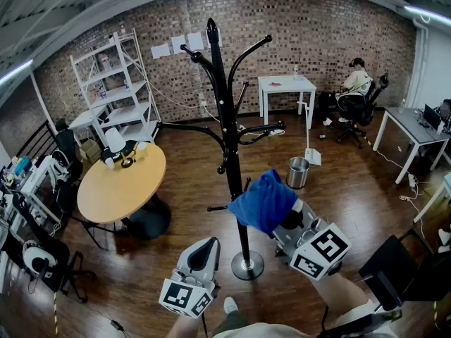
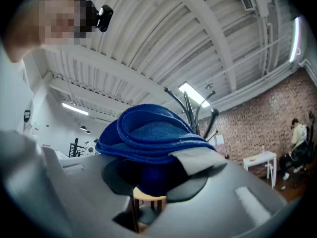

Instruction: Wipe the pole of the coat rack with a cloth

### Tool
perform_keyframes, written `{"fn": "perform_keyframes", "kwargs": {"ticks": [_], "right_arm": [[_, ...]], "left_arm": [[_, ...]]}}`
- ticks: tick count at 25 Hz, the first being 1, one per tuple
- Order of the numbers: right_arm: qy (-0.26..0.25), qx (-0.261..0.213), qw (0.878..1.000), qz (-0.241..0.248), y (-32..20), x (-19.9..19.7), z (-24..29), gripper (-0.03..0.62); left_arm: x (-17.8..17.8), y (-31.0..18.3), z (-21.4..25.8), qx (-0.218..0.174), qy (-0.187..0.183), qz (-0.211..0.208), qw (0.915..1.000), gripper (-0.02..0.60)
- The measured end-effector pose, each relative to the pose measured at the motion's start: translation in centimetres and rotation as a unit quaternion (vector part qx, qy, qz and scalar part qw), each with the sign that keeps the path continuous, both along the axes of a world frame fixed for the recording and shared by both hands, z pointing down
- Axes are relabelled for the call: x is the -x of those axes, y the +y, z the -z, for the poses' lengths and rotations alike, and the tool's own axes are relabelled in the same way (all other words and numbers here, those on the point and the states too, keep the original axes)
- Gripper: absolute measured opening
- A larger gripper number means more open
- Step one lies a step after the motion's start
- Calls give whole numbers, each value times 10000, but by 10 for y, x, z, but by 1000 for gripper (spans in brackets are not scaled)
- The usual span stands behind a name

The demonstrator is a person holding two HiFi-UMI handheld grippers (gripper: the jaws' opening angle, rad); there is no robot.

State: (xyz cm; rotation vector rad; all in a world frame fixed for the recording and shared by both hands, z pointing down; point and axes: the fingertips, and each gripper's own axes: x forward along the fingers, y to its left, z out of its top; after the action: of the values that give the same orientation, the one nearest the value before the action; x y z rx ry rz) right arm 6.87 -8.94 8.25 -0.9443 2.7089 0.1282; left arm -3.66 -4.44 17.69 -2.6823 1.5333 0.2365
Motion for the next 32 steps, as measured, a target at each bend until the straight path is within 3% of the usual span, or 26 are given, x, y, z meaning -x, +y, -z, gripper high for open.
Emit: {"fn": "perform_keyframes", "kwargs": {"ticks": [4, 6, 8, 13, 18, 23, 26, 29, 32], "right_arm": [[156, -496, 9977, 443, -72, 49, 131, 104], [106, -279, 9989, 350, -118, 60, 177, 104], [-16, 208, 9998, -78, -161, 60, 194, 104], [-93, 827, 9942, -676, -194, 67, 177, 104], [166, 1192, 9891, -851, -180, 82, 107, 104], [369, 976, 9828, -1524, -196, 83, 34, 104], [265, 1238, 9830, -1331, -207, 89, 4, 104], [158, 942, 9897, -1066, -186, 81, 11, 104], [-93, 10, 9977, -666, -130, 77, 45, 104]], "left_arm": [[39, -43, 33, -388, -100, -95, 9992, 3], [57, -62, 43, -505, -86, -182, 9985, 3], [69, -77, 46, -538, -60, -315, 9980, 3], [86, -114, 45, -495, 41, -644, 9967, 3], [74, -132, 56, -666, 293, -836, 9938, 3], [62, -152, 64, -719, 319, -837, 9934, 3], [65, -156, 52, -584, 256, -760, 9951, 3], [58, -157, 48, -508, 219, -522, 9971, 3], [58, -154, 51, -589, 73, -439, 9973, 3]]}}
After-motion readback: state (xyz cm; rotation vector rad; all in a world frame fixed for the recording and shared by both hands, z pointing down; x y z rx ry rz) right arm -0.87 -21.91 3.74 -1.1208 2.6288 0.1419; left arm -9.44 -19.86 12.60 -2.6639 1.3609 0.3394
